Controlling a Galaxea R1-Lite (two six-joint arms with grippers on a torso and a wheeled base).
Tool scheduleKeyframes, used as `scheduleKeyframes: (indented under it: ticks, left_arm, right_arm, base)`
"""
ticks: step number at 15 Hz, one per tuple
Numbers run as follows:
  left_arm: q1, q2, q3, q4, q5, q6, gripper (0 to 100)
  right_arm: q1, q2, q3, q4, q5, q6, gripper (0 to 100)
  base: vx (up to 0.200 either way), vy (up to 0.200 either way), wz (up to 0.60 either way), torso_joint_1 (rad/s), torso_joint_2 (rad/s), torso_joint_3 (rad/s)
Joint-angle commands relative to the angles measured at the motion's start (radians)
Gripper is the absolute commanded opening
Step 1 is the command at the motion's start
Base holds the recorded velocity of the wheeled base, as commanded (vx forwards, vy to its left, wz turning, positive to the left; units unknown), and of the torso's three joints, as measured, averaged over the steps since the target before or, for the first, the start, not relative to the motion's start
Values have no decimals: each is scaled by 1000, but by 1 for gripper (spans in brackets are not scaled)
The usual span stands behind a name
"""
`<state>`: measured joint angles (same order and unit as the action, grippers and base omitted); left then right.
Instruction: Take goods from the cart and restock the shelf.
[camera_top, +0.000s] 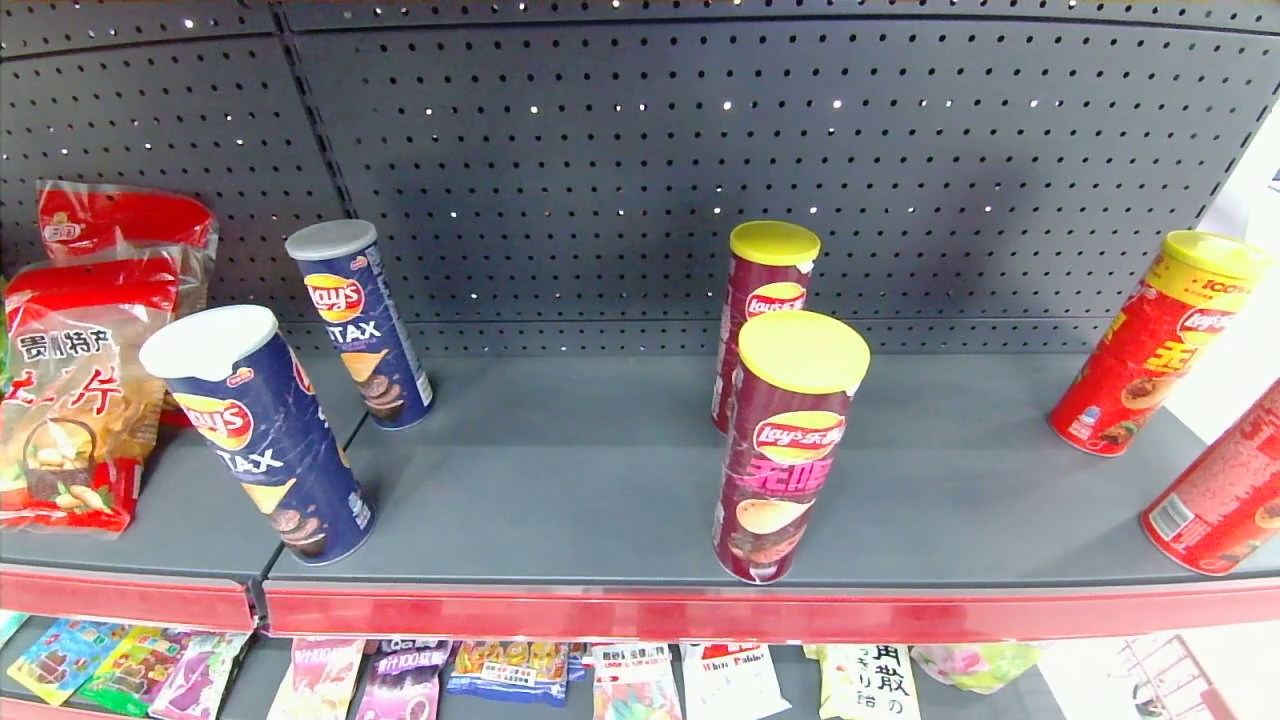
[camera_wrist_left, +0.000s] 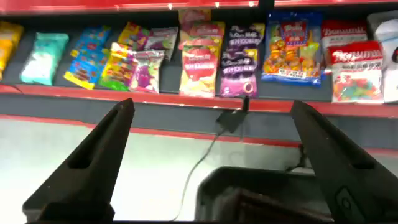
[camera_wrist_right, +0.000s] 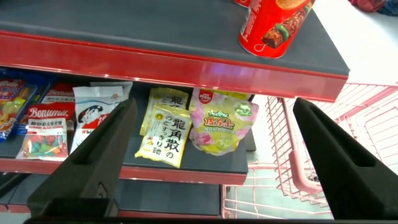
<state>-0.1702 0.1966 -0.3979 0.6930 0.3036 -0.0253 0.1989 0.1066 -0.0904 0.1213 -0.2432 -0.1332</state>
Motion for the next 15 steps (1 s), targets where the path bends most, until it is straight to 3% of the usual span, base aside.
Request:
scheduleKeyframes:
  ticks: [1, 3, 5, 6, 8, 15]
  left_arm:
    - [26, -98, 192, -325, -118, -19, 100]
    - [14, -98, 323, -593, -147, -8, 100]
    - [11, -98, 323, -589, -143, -13, 100]
    - [11, -98, 324, -589, -116, -36, 100]
    - [11, -98, 326, -590, -78, -36, 100]
    - [11, -98, 324, -590, -81, -35, 100]
  right_arm:
    - [0, -2, 0, 0, 1, 0, 100]
    - [0, -4, 1, -2, -2, 1, 100]
    - [0, -4, 1, -2, -2, 9, 100]
    - [0, -4, 1, -2, -2, 21, 100]
    - [0, -4, 1, -2, -2, 29, 100]
    - [0, -4, 1, 0, -2, 26, 100]
  base:
    - [0, 0, 0, 0, 0, 0]
    - [0, 0, 0, 0, 0, 0]
    - [0, 0, 0, 0, 0, 0]
    - [0, 0, 0, 0, 0, 0]
    - [0, 0, 0, 0, 0, 0]
    - [0, 0, 0, 0, 0, 0]
